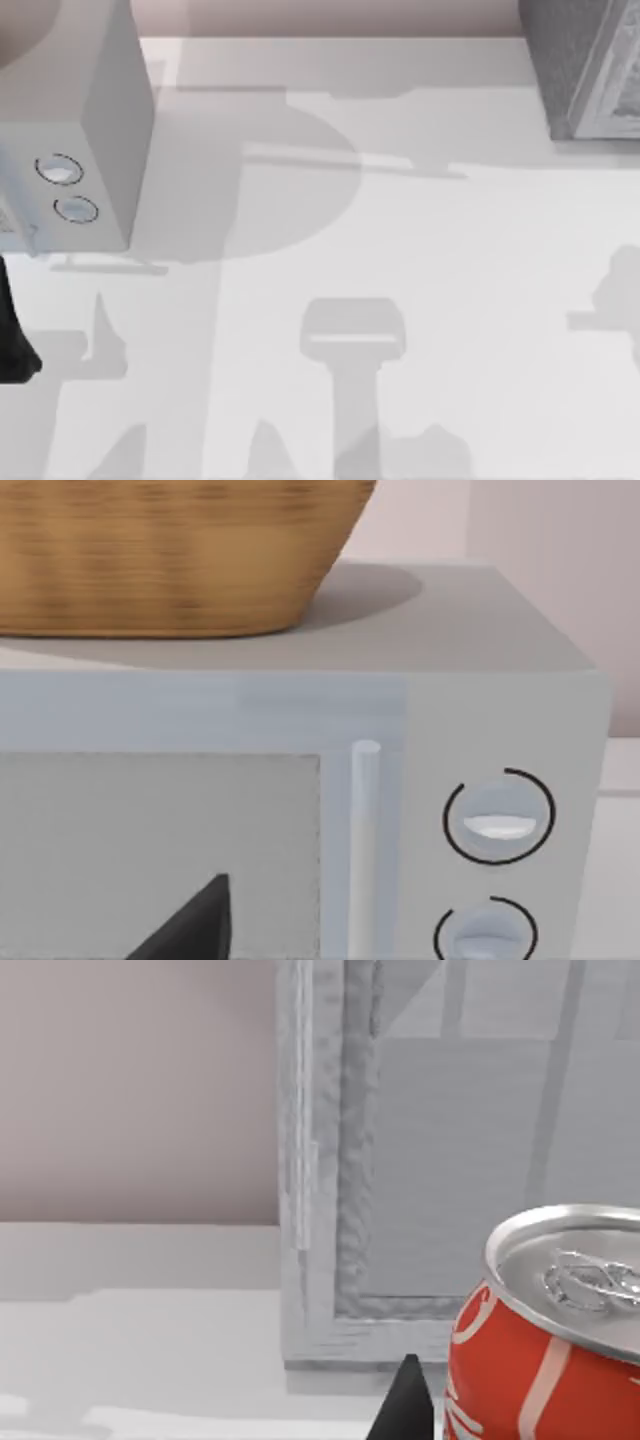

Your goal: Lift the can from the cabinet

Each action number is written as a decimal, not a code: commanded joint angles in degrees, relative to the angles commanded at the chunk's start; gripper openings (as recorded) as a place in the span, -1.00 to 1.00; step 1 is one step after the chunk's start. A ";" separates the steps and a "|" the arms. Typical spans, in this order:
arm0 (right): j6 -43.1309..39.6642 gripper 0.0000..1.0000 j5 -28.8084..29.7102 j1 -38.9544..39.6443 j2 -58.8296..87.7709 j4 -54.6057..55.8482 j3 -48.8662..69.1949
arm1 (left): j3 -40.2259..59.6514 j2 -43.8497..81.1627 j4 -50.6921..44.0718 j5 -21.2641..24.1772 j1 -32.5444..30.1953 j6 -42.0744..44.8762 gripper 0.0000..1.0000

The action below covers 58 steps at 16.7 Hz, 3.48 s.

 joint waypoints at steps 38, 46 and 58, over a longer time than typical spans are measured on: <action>1.53 -1.00 -66.51 -29.64 96.72 82.62 21.71 | 0.00 0.00 0.00 0.00 0.00 0.00 1.00; 1.85 -1.00 -76.02 -33.21 115.43 94.24 28.92 | 0.00 0.00 0.00 0.00 0.00 0.00 1.00; 1.51 -1.00 -72.56 -29.76 117.43 93.35 31.46 | 0.00 0.00 0.00 0.00 0.00 0.00 1.00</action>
